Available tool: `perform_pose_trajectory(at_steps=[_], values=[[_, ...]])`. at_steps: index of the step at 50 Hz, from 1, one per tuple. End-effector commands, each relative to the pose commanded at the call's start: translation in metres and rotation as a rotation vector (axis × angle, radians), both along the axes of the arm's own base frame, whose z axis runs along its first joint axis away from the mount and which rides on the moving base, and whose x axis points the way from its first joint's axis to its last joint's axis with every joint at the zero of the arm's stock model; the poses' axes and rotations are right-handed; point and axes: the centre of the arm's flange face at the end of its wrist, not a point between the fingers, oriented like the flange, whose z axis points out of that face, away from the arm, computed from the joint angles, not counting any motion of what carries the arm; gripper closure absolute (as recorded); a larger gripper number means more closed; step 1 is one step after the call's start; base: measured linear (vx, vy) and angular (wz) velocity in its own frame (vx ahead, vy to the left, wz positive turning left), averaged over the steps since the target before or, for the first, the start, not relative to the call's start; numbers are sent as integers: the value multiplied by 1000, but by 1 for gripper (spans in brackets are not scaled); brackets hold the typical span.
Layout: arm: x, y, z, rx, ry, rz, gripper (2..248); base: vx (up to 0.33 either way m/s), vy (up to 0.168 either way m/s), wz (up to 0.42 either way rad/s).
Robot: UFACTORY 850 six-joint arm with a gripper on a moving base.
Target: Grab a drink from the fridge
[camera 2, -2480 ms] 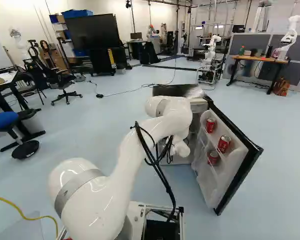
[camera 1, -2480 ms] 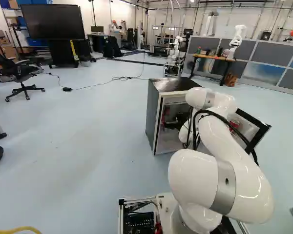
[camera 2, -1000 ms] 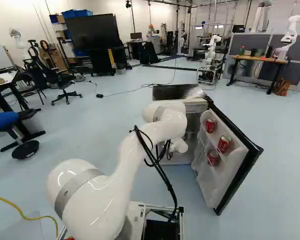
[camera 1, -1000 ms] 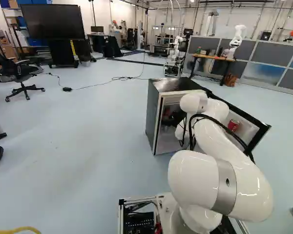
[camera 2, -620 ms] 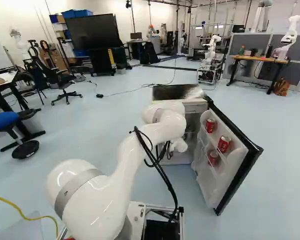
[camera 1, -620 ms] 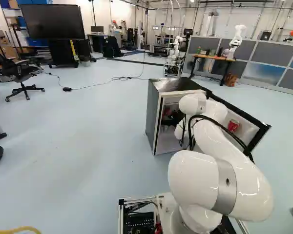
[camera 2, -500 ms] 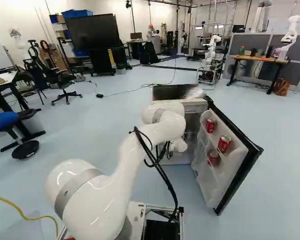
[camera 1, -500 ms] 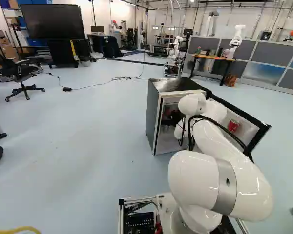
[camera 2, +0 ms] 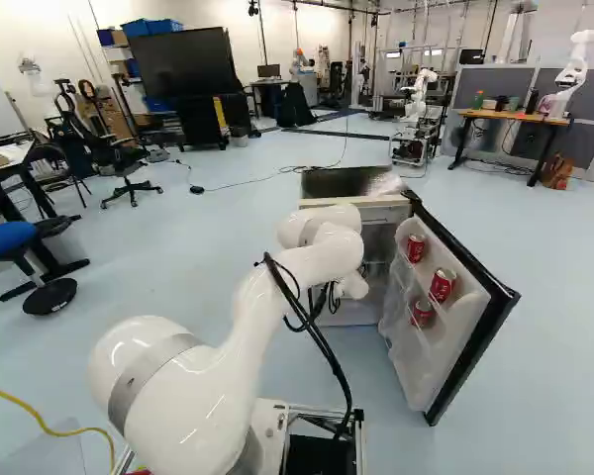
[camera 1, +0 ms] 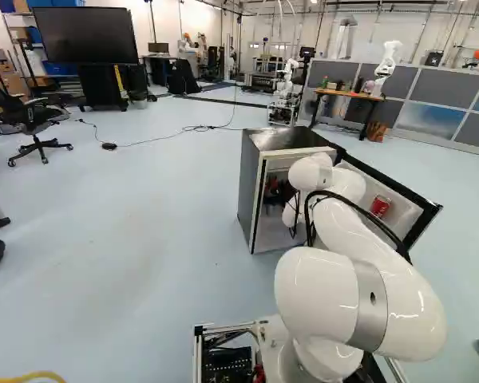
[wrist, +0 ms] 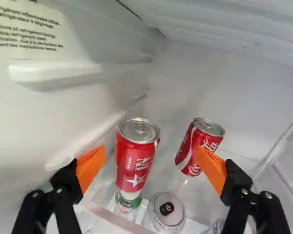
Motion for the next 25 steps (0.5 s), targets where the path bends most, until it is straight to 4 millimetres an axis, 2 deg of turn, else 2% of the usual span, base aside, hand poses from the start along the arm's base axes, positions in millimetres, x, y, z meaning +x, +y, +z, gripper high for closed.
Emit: perform_pose_trajectory(at_steps=[3,4,8,9,13,14,18,19,24,25], values=[[0,0,0,0,-1,0,3,0,0,0],[1,0,0,-1,-1,1,26,0,0,0],[1,0,0,-1,-2,1,26,0,0,0],[1,0,0,-1,-2,1,65,0,0,0],[1,0,0,-1,-2,1,65,0,0,0],[1,0,0,-1,-2,1,103,0,0,0],[1,0,0,-1,-2,1,103,0,0,0],[1,0,0,-1,-2,1,140,0,0,0],[1,0,0,-1,-2,1,140,0,0,0],[1,0,0,-1,-2,1,153,0,0,0]])
